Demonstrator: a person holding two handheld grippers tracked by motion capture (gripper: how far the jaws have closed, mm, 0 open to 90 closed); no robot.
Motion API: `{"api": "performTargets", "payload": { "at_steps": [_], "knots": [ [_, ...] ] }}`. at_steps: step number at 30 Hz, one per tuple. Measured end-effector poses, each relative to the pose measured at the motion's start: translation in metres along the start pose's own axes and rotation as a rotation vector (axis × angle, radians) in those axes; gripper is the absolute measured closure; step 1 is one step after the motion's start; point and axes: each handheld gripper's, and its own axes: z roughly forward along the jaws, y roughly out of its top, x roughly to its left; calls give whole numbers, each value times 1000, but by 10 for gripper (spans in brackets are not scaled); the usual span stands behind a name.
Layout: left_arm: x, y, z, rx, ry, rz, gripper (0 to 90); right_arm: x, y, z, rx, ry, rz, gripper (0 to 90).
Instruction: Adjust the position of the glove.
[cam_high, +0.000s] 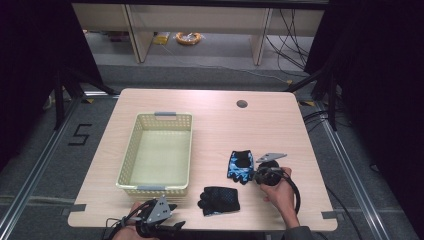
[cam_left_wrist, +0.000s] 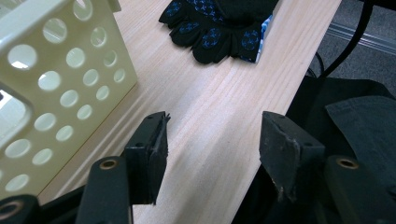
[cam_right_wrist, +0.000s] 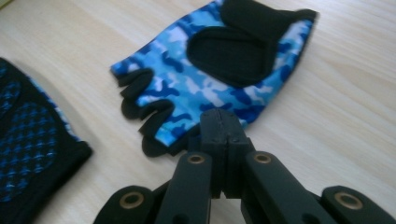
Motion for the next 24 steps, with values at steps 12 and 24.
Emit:
{"api": "performTargets", "payload": {
  "at_steps": [12, 24],
  "knots": [
    [-3, -1, 3, -3, -22, -20, 419, 37, 25, 27, -42, 96, -66, 900],
    [-3, -1, 2, 0, -24, -16, 419, 65, 65, 62, -10, 82, -115, 898]
  ]
}}
